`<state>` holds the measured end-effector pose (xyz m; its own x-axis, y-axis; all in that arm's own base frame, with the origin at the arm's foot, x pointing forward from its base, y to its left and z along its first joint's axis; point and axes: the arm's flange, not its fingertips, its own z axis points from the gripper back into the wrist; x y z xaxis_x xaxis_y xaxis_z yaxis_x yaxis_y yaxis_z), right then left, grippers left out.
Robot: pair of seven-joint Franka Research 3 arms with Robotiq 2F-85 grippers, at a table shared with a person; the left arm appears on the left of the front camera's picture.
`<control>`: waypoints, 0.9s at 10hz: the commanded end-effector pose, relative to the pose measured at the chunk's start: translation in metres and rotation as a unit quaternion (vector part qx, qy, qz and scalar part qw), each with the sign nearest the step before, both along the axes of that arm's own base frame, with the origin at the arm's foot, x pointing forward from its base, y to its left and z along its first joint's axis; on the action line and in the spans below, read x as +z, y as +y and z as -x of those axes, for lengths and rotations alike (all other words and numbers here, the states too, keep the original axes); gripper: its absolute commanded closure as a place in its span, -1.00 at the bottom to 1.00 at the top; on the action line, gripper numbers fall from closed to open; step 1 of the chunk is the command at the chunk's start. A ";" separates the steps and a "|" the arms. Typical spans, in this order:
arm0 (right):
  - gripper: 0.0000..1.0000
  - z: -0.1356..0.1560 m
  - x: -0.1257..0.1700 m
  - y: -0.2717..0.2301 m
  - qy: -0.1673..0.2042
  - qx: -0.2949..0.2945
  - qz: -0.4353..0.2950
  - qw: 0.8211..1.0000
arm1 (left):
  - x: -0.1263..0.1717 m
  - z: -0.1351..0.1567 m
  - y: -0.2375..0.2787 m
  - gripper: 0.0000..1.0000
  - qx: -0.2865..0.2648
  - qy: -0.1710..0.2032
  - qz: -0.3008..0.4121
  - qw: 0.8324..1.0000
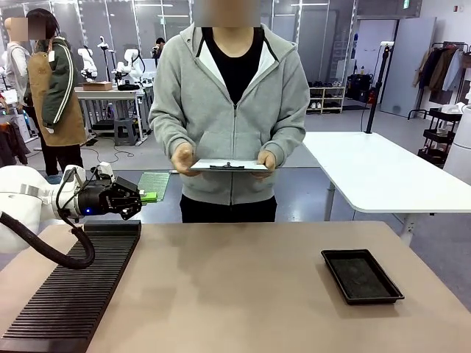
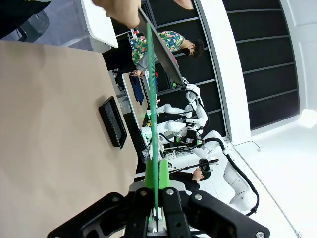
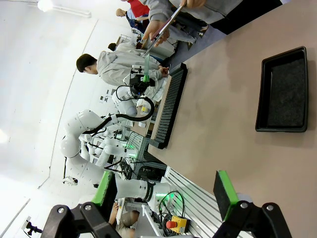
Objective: Inspect the PCB.
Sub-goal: Release the Blank PCB you were holding.
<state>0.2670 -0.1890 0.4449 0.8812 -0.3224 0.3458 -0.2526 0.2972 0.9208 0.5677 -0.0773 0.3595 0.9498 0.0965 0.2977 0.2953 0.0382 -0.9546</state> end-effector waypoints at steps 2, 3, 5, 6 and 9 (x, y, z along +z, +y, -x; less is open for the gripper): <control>-1.00 0.000 0.001 -0.001 -0.011 0.001 -0.003 1.000 | 0.001 0.001 -0.001 0.93 -0.004 -0.004 -0.004 1.000; -1.00 0.000 0.001 -0.001 -0.011 0.001 -0.003 1.000 | 0.001 0.001 -0.001 0.93 -0.004 -0.004 -0.004 1.000; -1.00 0.000 0.001 -0.001 -0.011 0.001 -0.003 1.000 | 0.001 0.001 -0.001 0.93 -0.004 -0.004 -0.004 1.000; -1.00 0.000 0.001 -0.001 -0.011 0.001 -0.003 1.000 | 0.001 0.001 -0.001 0.93 -0.004 -0.004 -0.004 1.000; -1.00 0.000 0.001 -0.001 -0.011 0.001 -0.003 1.000 | 0.001 0.001 -0.001 0.93 -0.004 -0.004 -0.004 1.000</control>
<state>0.2670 -0.1890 0.4449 0.8812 -0.3224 0.3458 -0.2526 0.2972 0.9208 0.5677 -0.0771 0.3595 0.9497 0.0967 0.2977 0.2953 0.0383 -0.9546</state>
